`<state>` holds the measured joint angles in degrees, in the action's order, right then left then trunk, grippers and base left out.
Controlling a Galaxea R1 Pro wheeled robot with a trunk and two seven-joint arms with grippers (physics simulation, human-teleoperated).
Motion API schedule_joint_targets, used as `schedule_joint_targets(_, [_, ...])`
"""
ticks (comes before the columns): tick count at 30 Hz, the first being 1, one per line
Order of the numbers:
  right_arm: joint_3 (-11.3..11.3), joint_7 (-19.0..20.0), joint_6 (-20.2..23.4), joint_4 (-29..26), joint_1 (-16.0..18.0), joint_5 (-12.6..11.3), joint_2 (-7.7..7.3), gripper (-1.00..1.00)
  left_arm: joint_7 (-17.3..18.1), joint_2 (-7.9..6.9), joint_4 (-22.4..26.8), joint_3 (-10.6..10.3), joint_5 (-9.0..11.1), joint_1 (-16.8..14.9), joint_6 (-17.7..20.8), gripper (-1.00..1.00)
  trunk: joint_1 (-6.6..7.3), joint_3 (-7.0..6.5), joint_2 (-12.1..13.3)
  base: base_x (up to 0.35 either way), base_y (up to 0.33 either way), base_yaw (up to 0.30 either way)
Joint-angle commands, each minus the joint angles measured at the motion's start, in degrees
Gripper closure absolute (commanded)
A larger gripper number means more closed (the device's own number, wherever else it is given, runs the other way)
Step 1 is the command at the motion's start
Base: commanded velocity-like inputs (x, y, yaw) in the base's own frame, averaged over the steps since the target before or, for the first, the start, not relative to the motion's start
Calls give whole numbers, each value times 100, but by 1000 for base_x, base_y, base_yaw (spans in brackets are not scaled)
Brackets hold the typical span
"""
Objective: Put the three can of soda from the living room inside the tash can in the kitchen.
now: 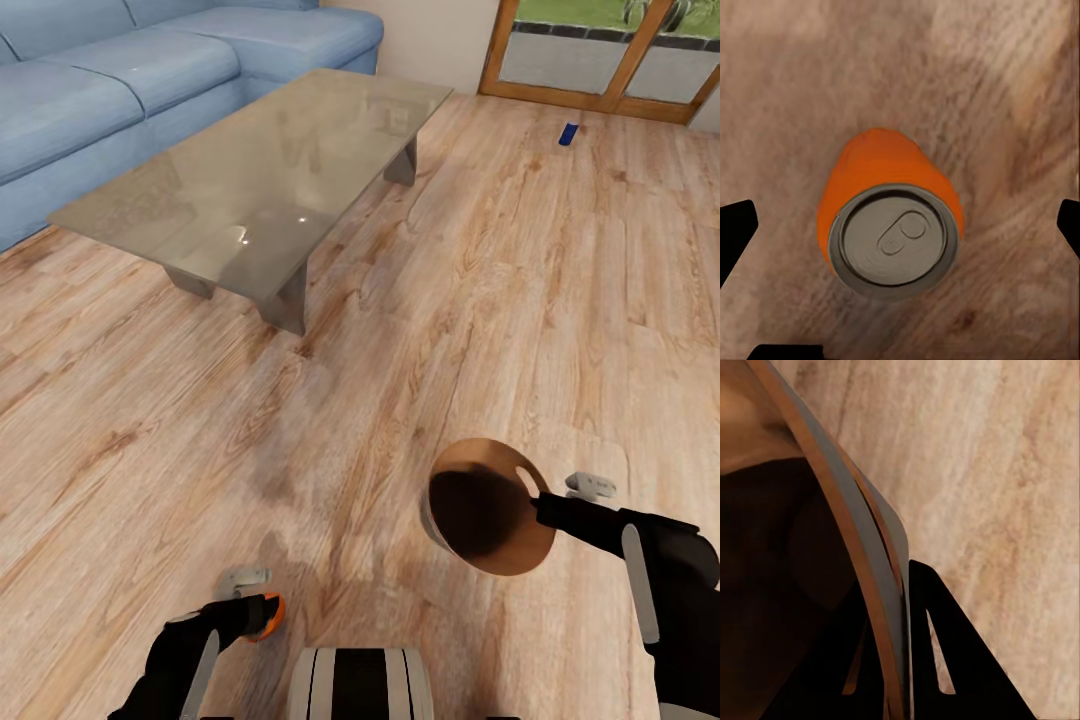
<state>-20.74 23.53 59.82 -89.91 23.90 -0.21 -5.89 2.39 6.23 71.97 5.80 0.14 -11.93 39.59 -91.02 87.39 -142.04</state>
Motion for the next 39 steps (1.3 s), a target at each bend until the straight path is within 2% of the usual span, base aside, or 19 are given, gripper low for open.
schedule_joint_targets(1, [0,21,18,0,1,-119,0,100,-1,20,-118,0,-10,-45,-13,-100,1,0,0,0,0,0])
schedule_joint_targets(9, [0,21,18,0,1,-119,0,100,-2,53,-487,0,-24,-144,-67,-100,1,0,0,0,0,0])
schedule_joint_targets(12, [0,21,18,0,1,-119,0,100,-6,54,-639,0,-26,-157,-237,-100,1,0,0,0,0,0])
schedule_joint_targets(18, [0,21,18,0,1,-119,0,100,-319,54,-1157,0,-24,-427,-468,-100,1,0,0,0,0,0])
schedule_joint_targets(21, [0,21,18,0,1,-119,1,100,-384,54,-1398,0,-23,-529,-690,-100,1,0,0,0,0,0])
schedule_joint_targets(26, [0,21,18,2,1,-119,1,100,-397,54,-1743,-1,-26,-712,-833,-100,1,0,0,0,0,0])
schedule_joint_targets(36, [0,21,18,5,1,-119,2,100,-404,54,-1985,0,-27,-737,-939,-100,1,0,0,0,0,0])
schedule_joint_targets(39, [0,21,18,6,1,-119,4,100,-405,54,-2116,0,-24,-740,-1084,-100,1,0,0,0,0,0])
